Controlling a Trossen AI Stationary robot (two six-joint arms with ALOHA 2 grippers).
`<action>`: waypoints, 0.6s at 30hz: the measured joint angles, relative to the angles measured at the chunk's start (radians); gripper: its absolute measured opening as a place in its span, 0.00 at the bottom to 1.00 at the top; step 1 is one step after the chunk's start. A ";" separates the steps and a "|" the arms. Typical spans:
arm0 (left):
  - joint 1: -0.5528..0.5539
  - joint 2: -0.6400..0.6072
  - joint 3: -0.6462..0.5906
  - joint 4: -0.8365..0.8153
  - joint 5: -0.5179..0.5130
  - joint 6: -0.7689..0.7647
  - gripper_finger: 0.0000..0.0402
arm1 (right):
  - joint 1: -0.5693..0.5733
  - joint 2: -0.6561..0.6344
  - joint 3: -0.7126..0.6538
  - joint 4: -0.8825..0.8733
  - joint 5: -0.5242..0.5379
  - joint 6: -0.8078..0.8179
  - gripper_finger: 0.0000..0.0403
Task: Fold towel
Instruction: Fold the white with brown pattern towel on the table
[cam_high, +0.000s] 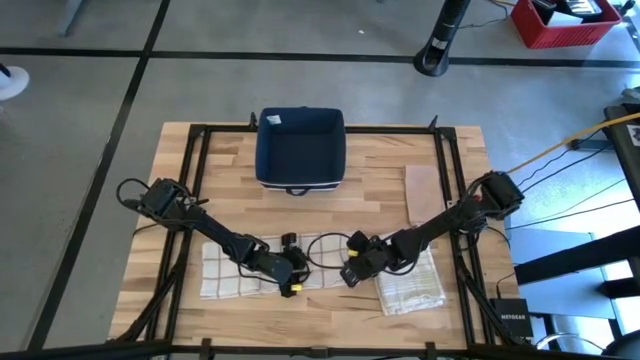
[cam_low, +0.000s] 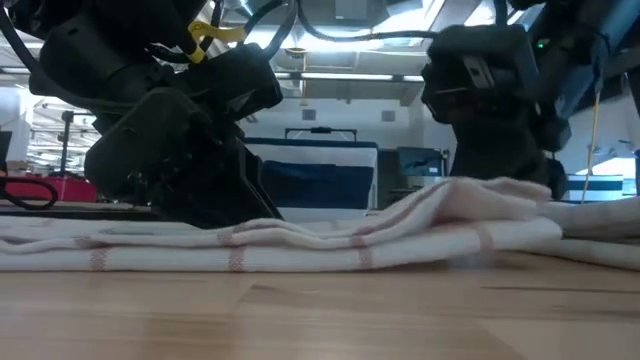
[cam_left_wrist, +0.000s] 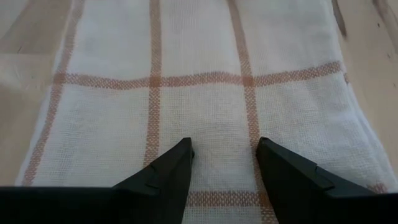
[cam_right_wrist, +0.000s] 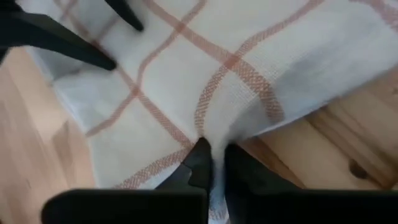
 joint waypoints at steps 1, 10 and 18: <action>0.000 0.000 0.000 0.000 0.001 0.000 0.44 | 0.000 0.000 0.000 -0.001 -0.006 -0.007 0.05; -0.002 -0.002 0.000 -0.026 0.001 -0.006 0.44 | 0.001 0.034 -0.002 -0.015 -0.045 -0.012 0.23; -0.021 -0.004 0.002 -0.057 0.002 -0.010 0.44 | -0.007 0.001 0.000 -0.047 -0.160 -0.032 0.61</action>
